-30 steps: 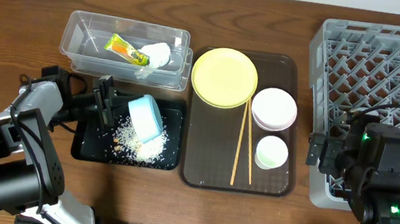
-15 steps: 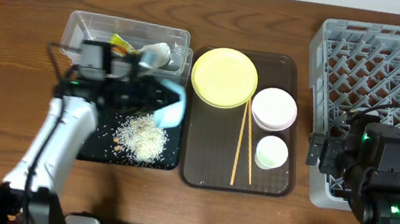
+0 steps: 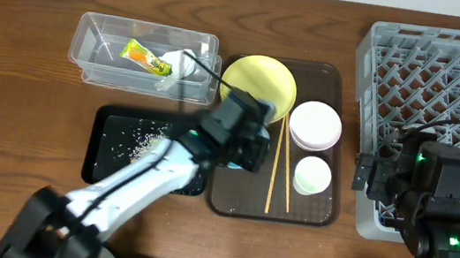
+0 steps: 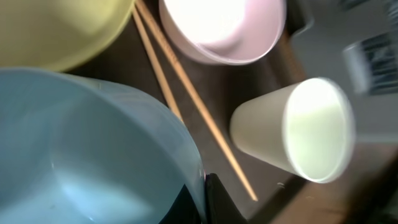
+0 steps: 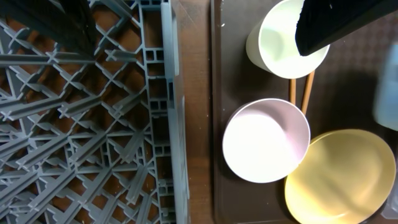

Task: Sort waste into correct bins and load items into the dishwasher rack
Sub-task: 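Return the empty blue bowl to the brown tray with the left gripper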

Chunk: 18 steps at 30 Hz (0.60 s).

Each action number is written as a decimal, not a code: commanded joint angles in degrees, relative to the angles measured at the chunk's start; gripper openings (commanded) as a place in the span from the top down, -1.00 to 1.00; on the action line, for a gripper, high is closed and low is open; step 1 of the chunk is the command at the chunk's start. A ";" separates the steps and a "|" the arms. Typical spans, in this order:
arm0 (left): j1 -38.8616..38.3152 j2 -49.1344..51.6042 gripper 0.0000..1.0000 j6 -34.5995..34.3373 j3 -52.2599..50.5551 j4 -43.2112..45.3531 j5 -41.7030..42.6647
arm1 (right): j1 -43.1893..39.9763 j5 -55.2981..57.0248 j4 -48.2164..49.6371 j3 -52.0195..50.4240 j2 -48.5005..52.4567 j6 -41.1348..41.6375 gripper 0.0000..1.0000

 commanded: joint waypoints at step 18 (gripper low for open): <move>-3.13 -0.35 0.00 3.50 1.53 3.85 -7.50 | 0.42 -0.02 -0.07 1.03 -0.04 -0.20 -0.98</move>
